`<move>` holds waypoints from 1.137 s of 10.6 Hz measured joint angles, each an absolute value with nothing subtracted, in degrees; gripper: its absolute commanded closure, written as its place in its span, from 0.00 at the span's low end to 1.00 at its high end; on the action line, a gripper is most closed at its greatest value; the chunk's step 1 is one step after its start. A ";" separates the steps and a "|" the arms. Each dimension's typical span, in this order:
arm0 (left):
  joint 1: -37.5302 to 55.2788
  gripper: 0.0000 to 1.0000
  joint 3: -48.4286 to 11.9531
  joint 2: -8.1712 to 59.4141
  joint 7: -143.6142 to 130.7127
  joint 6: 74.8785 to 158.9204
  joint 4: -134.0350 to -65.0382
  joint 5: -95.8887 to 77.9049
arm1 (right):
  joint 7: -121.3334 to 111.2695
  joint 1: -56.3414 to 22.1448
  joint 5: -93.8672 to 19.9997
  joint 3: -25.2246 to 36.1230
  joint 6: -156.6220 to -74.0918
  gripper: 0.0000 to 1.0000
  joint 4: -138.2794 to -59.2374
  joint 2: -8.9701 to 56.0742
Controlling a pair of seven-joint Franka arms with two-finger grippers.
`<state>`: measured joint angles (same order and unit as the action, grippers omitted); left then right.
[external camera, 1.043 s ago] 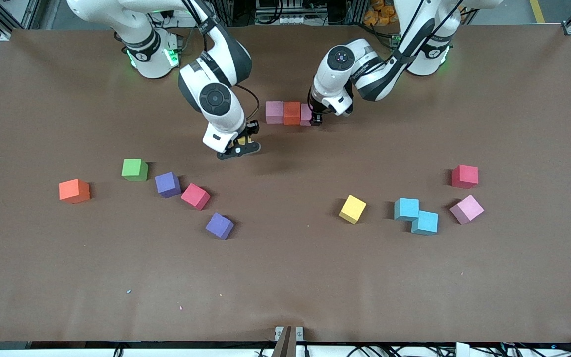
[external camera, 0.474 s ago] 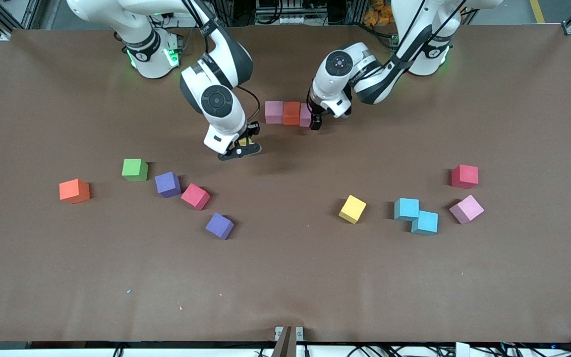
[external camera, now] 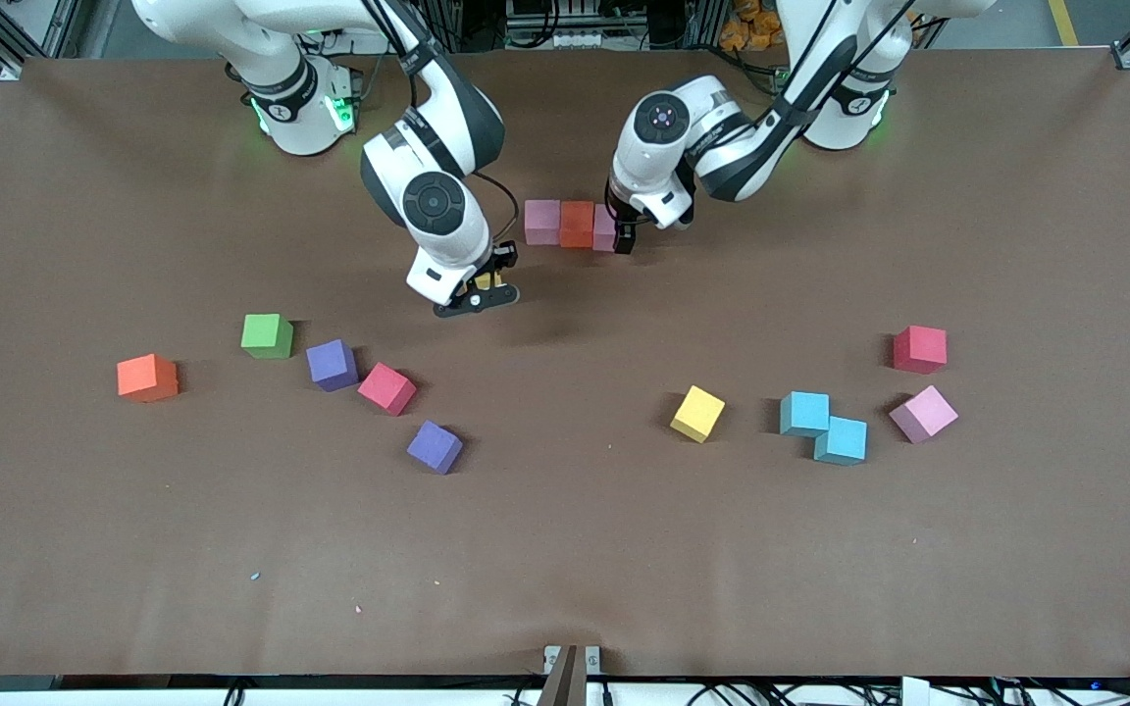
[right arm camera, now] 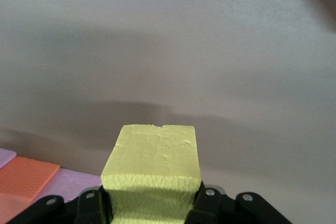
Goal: Arrange 11 blocks into digit 3
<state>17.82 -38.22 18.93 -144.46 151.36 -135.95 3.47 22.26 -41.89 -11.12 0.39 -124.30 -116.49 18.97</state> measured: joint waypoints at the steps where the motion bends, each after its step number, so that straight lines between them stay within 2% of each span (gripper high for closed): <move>1: 17.79 0.00 -38.82 17.31 -144.77 150.34 -135.92 3.47 | 23.45 -42.50 -11.39 0.36 -124.40 0.82 -116.29 19.16; 5: 15.18 0.00 -39.45 10.24 -145.02 144.82 -135.87 3.47 | 31.44 -46.44 -12.97 0.24 -126.48 0.82 -114.43 21.36; 8: 6.11 0.00 -39.19 7.77 -135.92 143.87 -135.40 3.50 | 33.35 -46.67 -17.52 0.39 -129.49 0.82 -114.24 23.53; 12: -5.87 0.00 -38.19 8.20 -117.70 140.75 -130.95 3.51 | 35.81 -48.07 -18.49 0.27 -131.31 0.82 -113.92 25.41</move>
<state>-5.87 -38.19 8.20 -117.70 140.75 -130.95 3.51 35.81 -48.07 -18.49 0.27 -131.31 -113.92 25.41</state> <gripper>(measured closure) 0.000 0.471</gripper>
